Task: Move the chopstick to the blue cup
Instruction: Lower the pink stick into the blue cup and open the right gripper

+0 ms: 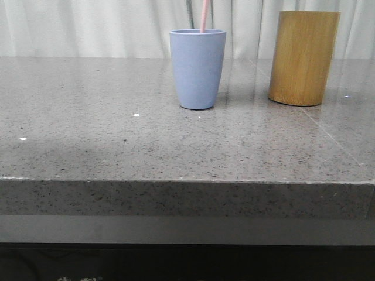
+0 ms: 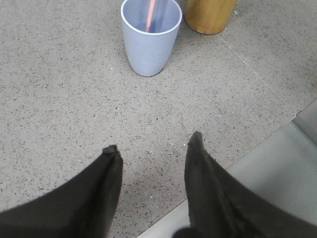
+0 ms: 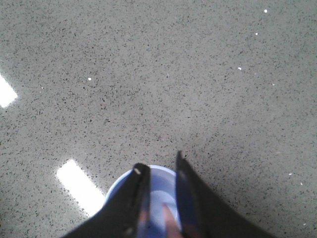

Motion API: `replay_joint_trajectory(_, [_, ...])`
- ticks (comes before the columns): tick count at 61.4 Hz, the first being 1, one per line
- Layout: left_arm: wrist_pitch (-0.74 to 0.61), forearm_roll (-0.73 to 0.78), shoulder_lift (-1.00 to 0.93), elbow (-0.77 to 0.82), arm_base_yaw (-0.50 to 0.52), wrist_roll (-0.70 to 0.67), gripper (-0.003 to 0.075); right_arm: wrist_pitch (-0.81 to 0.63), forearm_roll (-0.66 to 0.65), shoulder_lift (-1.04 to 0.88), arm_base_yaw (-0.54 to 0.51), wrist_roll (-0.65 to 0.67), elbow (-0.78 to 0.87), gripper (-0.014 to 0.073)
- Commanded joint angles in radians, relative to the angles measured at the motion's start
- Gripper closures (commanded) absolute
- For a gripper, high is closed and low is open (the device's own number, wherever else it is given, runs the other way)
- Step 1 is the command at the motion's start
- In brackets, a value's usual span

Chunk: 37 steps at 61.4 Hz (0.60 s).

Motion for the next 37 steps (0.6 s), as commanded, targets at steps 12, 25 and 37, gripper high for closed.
replay_joint_trajectory(12, [-0.068,-0.018,-0.017,-0.025,0.002,-0.002,0.0408,-0.035,0.013,-0.085,0.0,0.013,-0.054,0.0172])
replay_joint_trajectory(25, [-0.068,-0.018,-0.017,-0.025,0.002,-0.002,0.0408,0.016,-0.097,-0.172,0.0,0.075,-0.054,0.0229])
replay_joint_trajectory(37, [-0.068,-0.018,-0.009,-0.025,0.002,-0.002,0.0408,0.079,-0.168,-0.274,0.0,0.21,-0.052,0.0245])
